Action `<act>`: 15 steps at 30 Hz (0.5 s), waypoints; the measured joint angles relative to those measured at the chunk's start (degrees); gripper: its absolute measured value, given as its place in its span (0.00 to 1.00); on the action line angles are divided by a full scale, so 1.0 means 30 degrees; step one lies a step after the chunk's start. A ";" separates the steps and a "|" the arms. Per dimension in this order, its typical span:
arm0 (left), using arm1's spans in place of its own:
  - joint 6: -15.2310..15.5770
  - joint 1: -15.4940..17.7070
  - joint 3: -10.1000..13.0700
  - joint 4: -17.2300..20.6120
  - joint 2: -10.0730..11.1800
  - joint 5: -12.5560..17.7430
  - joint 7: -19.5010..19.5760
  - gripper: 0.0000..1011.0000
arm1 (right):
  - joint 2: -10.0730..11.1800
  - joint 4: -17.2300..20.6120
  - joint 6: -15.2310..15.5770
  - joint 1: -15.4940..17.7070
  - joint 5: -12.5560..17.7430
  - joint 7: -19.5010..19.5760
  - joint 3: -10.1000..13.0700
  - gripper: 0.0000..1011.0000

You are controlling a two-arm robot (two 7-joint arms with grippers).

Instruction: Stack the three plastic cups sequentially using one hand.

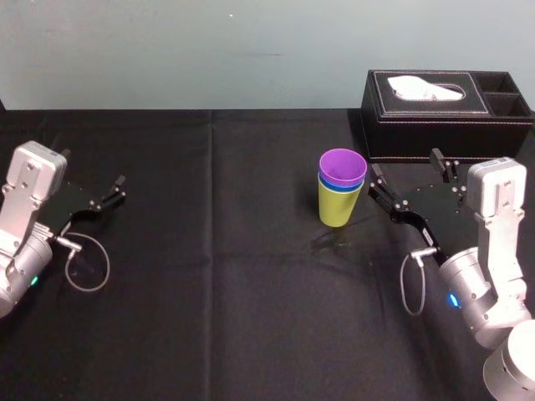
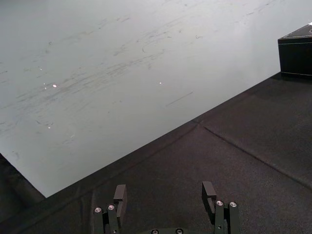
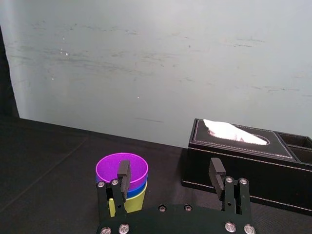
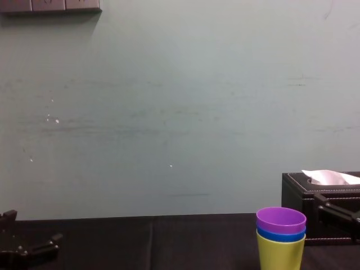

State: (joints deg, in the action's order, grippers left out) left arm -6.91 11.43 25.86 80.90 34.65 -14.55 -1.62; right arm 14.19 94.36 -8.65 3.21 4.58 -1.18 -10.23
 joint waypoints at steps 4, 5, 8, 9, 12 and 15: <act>0.0001 0.0001 0.0000 0.0000 0.0000 0.0001 0.0000 1.00 | -0.0001 0.0000 0.0000 0.0001 -0.0001 0.0001 0.0000 0.99; 0.0000 0.0000 0.0000 0.0000 0.0001 0.0000 0.0000 1.00 | 0.0000 0.0001 0.0000 0.0001 0.0000 -0.0001 0.0000 0.99; 0.0001 0.0001 0.0000 0.0001 0.0000 0.0001 0.0000 1.00 | -0.0001 0.0001 0.0000 0.0001 0.0000 0.0000 0.0000 0.99; 0.0001 0.0000 -0.0001 0.0000 0.0000 0.0000 0.0000 1.00 | -0.0001 0.0001 0.0000 0.0000 -0.0001 -0.0001 0.0000 0.99; 0.0001 -0.0001 0.0000 0.0000 0.0000 0.0000 -0.0001 1.00 | -0.0001 0.0000 -0.0001 0.0001 -0.0001 -0.0004 0.0000 0.99; 0.0000 0.0000 0.0000 0.0000 0.0000 0.0001 0.0000 1.00 | 0.0000 -0.0001 0.0000 0.0001 0.0000 -0.0003 0.0000 0.99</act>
State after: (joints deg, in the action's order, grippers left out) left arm -6.91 11.43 25.86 80.90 34.65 -14.55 -1.62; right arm 14.19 94.36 -8.65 3.21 4.58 -1.19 -10.23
